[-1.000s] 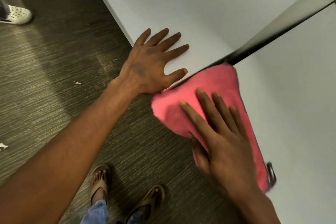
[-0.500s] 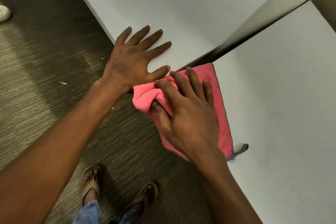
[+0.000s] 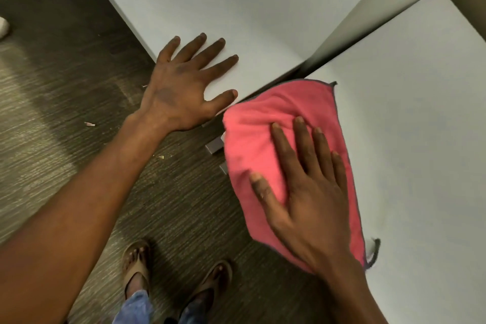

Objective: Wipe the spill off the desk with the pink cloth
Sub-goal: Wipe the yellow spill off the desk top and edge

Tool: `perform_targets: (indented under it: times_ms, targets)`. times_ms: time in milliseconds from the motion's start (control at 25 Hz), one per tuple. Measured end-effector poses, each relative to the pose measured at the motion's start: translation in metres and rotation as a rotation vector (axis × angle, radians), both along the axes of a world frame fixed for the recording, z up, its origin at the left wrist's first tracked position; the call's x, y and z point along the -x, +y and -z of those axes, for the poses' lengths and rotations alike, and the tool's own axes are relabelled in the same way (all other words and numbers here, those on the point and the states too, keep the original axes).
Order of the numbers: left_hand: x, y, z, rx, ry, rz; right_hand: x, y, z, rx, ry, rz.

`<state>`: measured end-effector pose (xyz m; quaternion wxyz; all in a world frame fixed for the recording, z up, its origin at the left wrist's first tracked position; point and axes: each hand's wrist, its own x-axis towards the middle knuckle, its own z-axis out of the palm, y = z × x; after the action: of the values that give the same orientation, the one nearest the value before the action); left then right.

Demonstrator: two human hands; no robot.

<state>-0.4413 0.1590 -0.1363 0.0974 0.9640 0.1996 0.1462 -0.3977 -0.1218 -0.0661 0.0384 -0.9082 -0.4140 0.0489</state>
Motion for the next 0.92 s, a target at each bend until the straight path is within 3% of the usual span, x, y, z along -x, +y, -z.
perform_targets:
  times_ms: [160, 280, 400, 640, 800, 920]
  targets:
    - [-0.001, -0.002, 0.0, -0.005, -0.031, -0.013, -0.031, 0.043, -0.003, -0.011, 0.066, 0.179]
    - [-0.001, -0.002, 0.001, -0.002, -0.03, -0.012, -0.019, 0.043, -0.002, -0.037, 0.086, 0.136]
    - [0.0, 0.002, 0.001, -0.023, -0.027, 0.022, 0.01, 0.001, -0.001, -0.061, 0.085, 0.101]
    - [0.0, 0.001, -0.004, 0.011, 0.063, 0.026, 0.006, -0.084, -0.005, 0.01, 0.078, 0.241]
    - [-0.02, 0.0, -0.021, 0.016, 0.067, -0.014, -0.026, -0.053, -0.002, 0.001, 0.051, 0.445]
    - [-0.03, -0.018, -0.02, -0.014, 0.128, -0.057, -0.035, -0.029, 0.0, -0.014, 0.074, 0.43]
